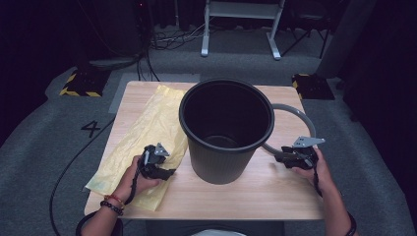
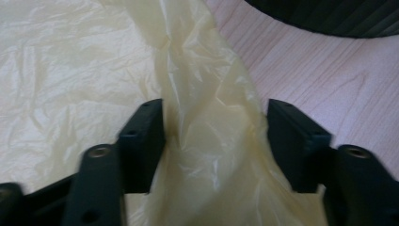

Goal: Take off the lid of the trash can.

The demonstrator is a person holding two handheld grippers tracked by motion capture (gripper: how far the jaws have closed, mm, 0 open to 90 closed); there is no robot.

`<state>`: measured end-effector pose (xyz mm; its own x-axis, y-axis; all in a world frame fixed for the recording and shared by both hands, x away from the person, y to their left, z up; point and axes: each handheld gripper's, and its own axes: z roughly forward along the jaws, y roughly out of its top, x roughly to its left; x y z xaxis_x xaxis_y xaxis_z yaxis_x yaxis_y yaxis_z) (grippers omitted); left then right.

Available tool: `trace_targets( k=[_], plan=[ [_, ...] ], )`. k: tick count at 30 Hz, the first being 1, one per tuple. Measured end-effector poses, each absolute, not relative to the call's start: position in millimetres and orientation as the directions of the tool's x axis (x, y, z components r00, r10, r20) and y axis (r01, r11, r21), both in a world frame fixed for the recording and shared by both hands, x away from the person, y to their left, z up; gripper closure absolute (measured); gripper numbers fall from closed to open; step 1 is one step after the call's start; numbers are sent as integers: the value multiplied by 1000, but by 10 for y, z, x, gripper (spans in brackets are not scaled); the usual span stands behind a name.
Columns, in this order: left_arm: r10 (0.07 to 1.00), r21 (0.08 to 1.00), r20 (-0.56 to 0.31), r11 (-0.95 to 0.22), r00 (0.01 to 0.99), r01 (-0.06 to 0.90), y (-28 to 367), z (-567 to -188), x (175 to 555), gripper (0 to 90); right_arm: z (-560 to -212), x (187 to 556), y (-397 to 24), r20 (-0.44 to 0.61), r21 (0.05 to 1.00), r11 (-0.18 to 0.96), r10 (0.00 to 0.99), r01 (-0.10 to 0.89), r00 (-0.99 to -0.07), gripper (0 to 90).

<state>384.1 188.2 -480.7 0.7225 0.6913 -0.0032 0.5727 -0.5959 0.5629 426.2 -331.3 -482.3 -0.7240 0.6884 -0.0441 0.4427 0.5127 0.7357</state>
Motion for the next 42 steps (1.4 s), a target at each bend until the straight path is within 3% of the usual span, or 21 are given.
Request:
trace_targets(
  k=[1, 5, 13, 17, 28, 42],
  plan=[
    [693, 561, -8, -594, 721, 577, 1887, -4803, 3848, 579, -4824, 4261, -3315, -43, 737, 511, 690, 443, -723, 462],
    [701, 560, -3, -590, 713, 582, 1902, -4797, 3887, 698, -4824, 4257, -3313, -43, 737, 511, 689, 443, -723, 463],
    [706, 589, 0, -572, 708, 571, 1956, -4819, 3997, 859, -4831, 4254, -3327, -40, 737, 506, 694, 448, -719, 463],
    [723, 603, 38, -567, 690, 561, 1947, -4834, 4032, 880, -4835, 4249, -3334, -37, 740, 501, 697, 449, -716, 463],
    [765, 689, 21, -478, 644, 545, 2013, -4927, 4183, 888, -4860, 4242, -3361, -44, 731, 508, 700, 455, -713, 464],
    [813, 771, 64, -409, 579, 488, 1969, -4963, 4505, 893, -4860, 4220, -3371, -43, 739, 500, 704, 452, -709, 457]
  ],
)
